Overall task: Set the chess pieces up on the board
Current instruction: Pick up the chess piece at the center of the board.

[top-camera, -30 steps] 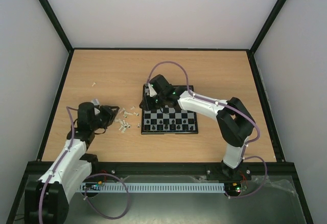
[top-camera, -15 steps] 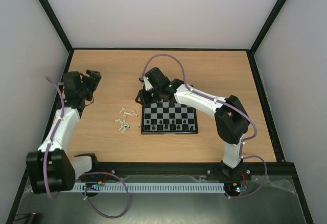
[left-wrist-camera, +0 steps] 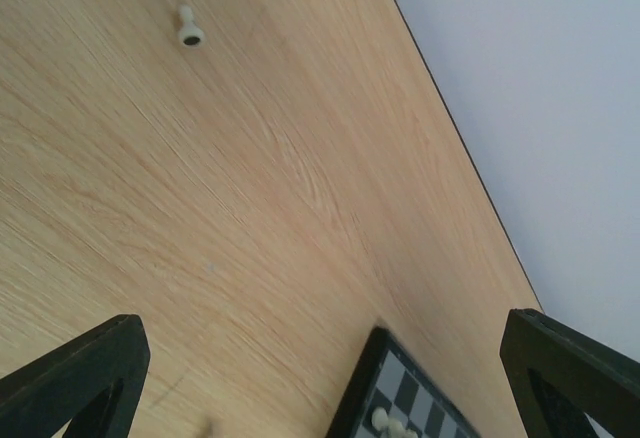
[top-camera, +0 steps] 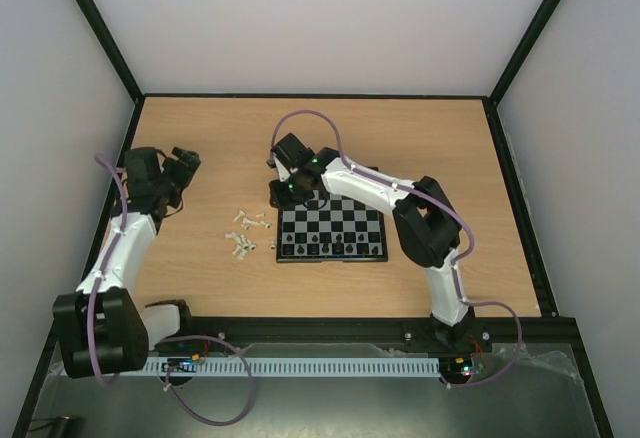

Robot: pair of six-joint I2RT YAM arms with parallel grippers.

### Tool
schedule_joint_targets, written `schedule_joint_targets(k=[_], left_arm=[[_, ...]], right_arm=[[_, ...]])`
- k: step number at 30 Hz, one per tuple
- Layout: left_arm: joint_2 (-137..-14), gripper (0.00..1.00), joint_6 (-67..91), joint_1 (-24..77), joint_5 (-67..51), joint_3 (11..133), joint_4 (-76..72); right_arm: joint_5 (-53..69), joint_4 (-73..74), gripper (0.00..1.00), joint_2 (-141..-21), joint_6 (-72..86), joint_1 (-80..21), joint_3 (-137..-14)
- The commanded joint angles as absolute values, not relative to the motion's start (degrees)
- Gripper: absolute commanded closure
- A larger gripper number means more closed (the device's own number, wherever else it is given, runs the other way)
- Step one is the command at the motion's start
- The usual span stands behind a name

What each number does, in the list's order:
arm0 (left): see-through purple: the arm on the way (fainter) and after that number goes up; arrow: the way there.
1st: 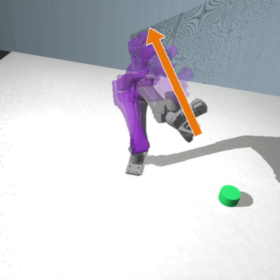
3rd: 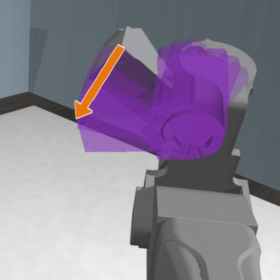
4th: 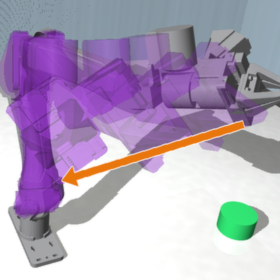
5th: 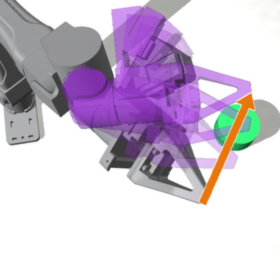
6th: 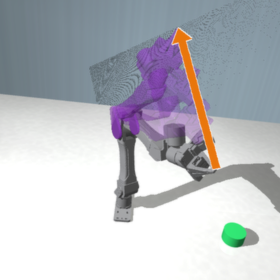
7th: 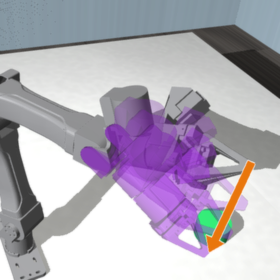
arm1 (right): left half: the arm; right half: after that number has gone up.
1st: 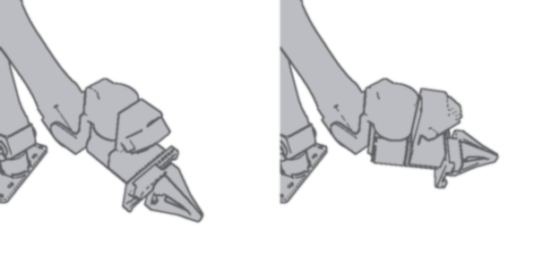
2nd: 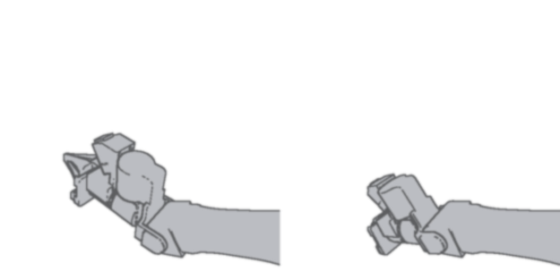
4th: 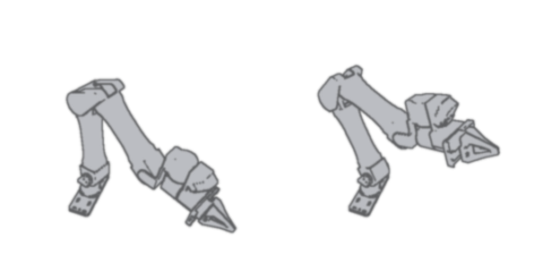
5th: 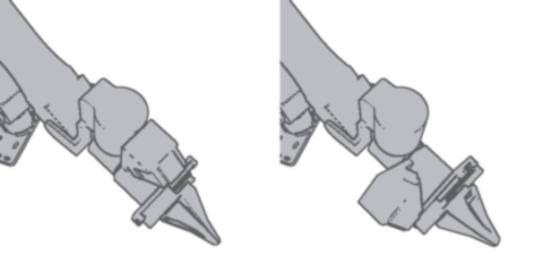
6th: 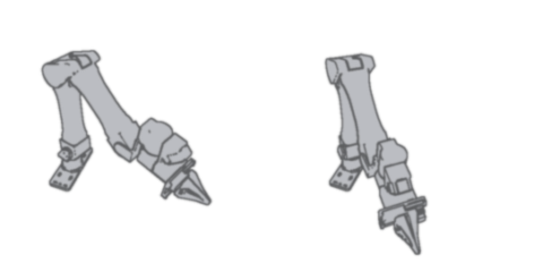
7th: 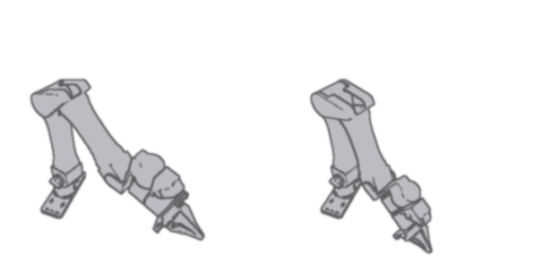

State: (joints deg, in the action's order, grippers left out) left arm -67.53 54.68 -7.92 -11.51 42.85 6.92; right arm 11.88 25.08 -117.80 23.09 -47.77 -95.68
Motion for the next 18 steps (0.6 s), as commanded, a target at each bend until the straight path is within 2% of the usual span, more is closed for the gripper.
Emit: schedule_joint_targets(k=[1, 11, 18], left_arm=[[-63.39, 0.01, 50.93, -7.39, -17.73, 40.37, 7.98], [-55.28, 0.00, 46.85, -7.46, -20.56, 36.02, 11.31], [-55.57, 0.00, 45.48, -8.09, -23.07, 34.29, 10.65]], right_arm=[[8.02, 32.24, 0.73, -120.64, 20.63, -48.80, -98.26], [1.03, 37.61, 0.73, -129.97, 15.62, -51.19, -111.37], [-0.13, 36.35, 0.66, -132.95, 13.21, -51.20, -116.46]])
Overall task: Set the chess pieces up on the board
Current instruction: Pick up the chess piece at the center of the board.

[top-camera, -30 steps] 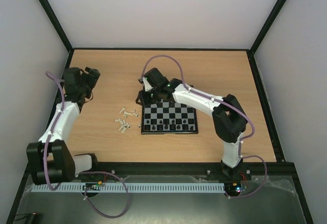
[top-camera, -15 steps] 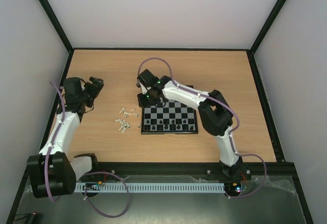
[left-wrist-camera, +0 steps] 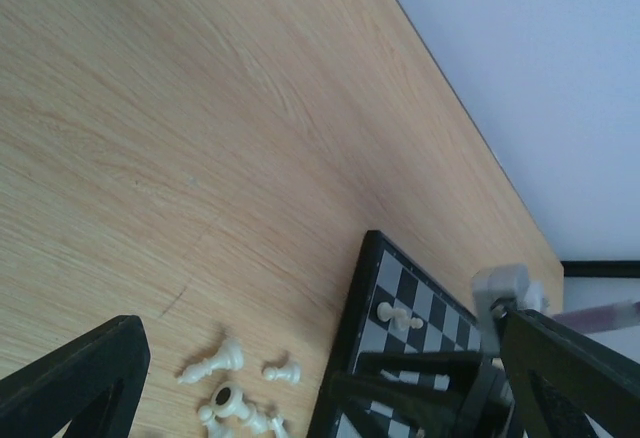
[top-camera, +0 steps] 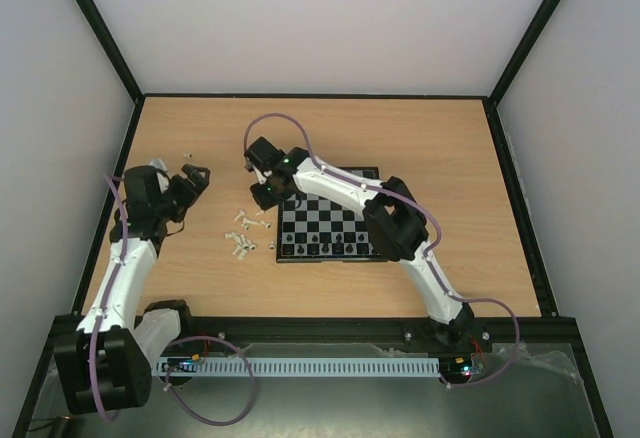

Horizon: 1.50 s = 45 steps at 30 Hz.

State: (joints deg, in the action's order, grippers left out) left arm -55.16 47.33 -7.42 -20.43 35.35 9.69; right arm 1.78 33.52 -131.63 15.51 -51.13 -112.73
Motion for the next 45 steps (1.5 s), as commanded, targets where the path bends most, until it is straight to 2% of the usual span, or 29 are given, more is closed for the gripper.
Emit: schedule_joint_targets(k=[1, 5, 10, 24, 45], left_arm=[[-55.68, 0.00, 45.17, -8.28, -23.22, 34.31, 10.64], [-55.97, 0.01, 44.37, -9.56, -24.33, 34.21, 10.55], [-56.31, 0.00, 43.64, -10.98, -25.72, 34.05, 10.55], [-57.34, 0.00, 43.36, -11.34, -26.52, 32.99, 9.24], [-57.90, 0.01, 43.77, -11.30, -27.33, 31.62, 7.49]], right_arm=[[0.84, 36.12, 0.65, -133.30, 12.98, -51.22, -117.18], [1.81, 35.57, 0.62, -135.65, 11.09, -52.07, -120.74], [1.82, 38.08, 0.63, -139.75, 10.19, -52.58, -126.81], [0.04, 38.87, 0.66, -140.83, 9.19, -52.64, -124.39], [3.69, 36.41, 0.66, -139.61, 8.68, -52.65, -118.41]])
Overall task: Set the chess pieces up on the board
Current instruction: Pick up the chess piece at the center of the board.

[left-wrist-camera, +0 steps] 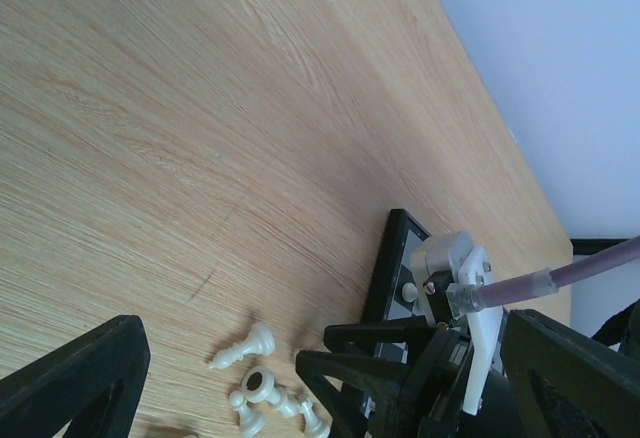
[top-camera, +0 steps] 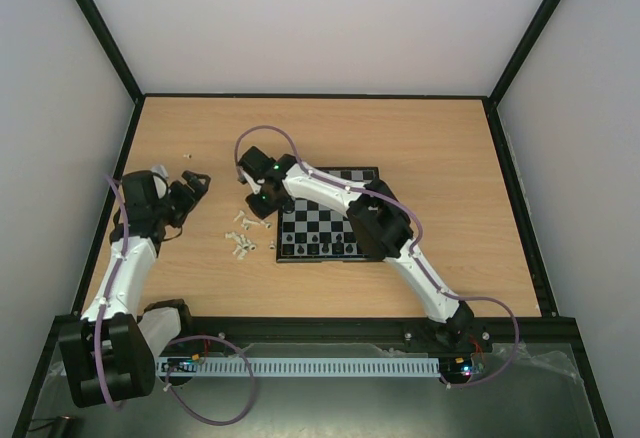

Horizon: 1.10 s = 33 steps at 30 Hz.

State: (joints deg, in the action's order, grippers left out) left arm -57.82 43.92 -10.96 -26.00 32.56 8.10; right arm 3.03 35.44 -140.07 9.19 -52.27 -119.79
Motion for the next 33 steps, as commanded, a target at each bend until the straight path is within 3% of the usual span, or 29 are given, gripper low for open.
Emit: schedule_joint_targets(k=[1, 18, 27, 33], left_arm=[[-57.90, 0.00, 43.77, -11.33, -27.36, 31.58, 7.43], [-57.08, 0.01, 43.86, -11.33, -28.08, 30.70, 7.21], [-56.00, 0.01, 43.05, -11.46, -29.37, 30.59, 6.24], [-56.66, 0.00, 42.76, -11.78, -30.12, 30.39, 6.12]], right_arm=[[3.77, 36.24, 0.66, -139.31, 8.73, -52.60, -117.98], [1.52, 35.66, 0.65, -135.81, 10.84, -52.67, -114.65], [-2.62, 44.58, 0.66, -138.92, 10.75, -52.67, -125.63], [-2.85, 46.49, 0.71, -139.54, 10.98, -52.73, -126.56]])
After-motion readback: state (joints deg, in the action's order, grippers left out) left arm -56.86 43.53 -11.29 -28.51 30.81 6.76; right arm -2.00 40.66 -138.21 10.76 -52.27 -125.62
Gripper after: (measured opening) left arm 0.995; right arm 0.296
